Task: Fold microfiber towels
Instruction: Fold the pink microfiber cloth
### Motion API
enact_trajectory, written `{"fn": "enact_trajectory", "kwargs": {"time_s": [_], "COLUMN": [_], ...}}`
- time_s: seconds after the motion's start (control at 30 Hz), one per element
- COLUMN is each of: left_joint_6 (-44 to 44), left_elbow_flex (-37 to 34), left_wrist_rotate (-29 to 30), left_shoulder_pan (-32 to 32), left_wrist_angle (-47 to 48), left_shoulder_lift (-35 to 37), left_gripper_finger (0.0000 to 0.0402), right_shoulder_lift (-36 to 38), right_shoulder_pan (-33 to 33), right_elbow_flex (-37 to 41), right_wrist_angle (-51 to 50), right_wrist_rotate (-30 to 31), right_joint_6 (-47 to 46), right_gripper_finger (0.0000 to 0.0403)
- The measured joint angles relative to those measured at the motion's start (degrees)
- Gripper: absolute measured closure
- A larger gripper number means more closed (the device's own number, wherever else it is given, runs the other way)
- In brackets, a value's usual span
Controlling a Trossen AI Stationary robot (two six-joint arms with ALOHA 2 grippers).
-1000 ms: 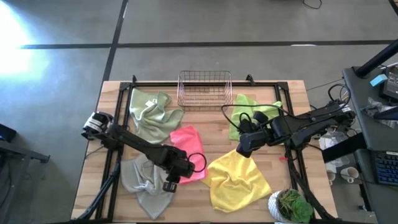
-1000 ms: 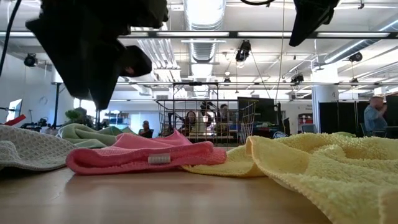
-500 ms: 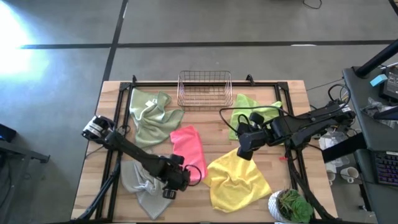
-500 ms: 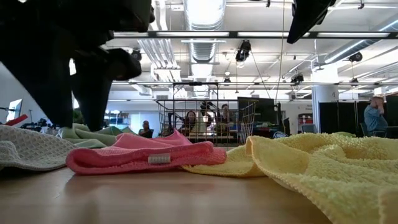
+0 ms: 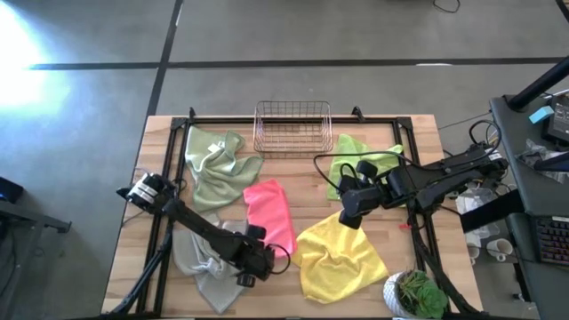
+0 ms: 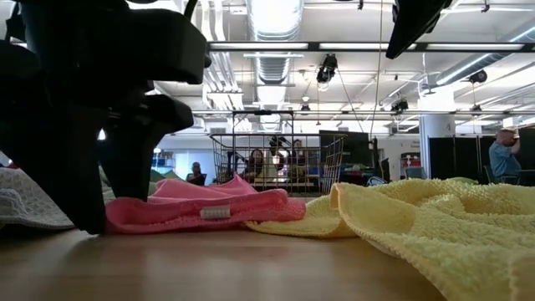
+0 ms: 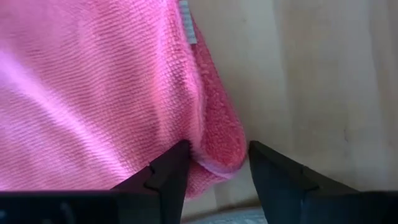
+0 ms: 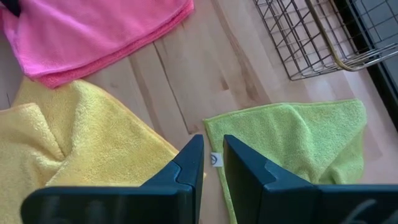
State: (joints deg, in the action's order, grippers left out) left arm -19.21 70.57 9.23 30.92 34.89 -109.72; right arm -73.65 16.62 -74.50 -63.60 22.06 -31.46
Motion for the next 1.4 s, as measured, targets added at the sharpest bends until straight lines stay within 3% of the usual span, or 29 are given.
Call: {"fn": "enact_trajectory", "kwargs": {"time_s": [0.2, 0.5, 0.63, 0.97, 1.2, 1.4], "left_joint_6": [-2.92, -6.07, -6.13, -10.04, -12.21, -15.03], "left_elbow_flex": [0.07, 0.87, 1.91, 1.84, 1.70, 1.64], "left_wrist_rotate": [0.72, 0.63, 0.48, 0.07, -0.11, -2.13], "left_shoulder_pan": [0.02, -0.05, -0.04, -0.89, -2.05, -3.31], "left_wrist_angle": [-0.07, 0.11, 0.00, 0.08, 0.07, 0.21], "left_shoulder_lift": [-0.35, -0.05, 1.04, 5.14, 6.60, 6.75], "left_gripper_finger": [0.0266, 0.0394, 0.0394, 0.0400, 0.0401, 0.0401], "right_shoulder_lift": [0.00, 0.00, -0.02, -0.02, -1.59, -7.36], "right_shoulder_pan": [0.00, 1.24, 2.56, 3.89, 3.87, 3.87], "right_elbow_flex": [0.00, 2.42, 5.94, 16.19, 20.01, 19.95], "right_wrist_angle": [0.00, 4.75, 12.98, 36.93, 46.01, 53.48], "right_wrist_rotate": [-1.59, -10.91, -14.92, -15.22, -15.23, -16.08], "right_joint_6": [0.75, 11.74, 18.81, 27.65, 25.94, 29.89], "right_gripper_finger": [0.0351, 0.0351, 0.0351, 0.0347, 0.0302, 0.0263]}}
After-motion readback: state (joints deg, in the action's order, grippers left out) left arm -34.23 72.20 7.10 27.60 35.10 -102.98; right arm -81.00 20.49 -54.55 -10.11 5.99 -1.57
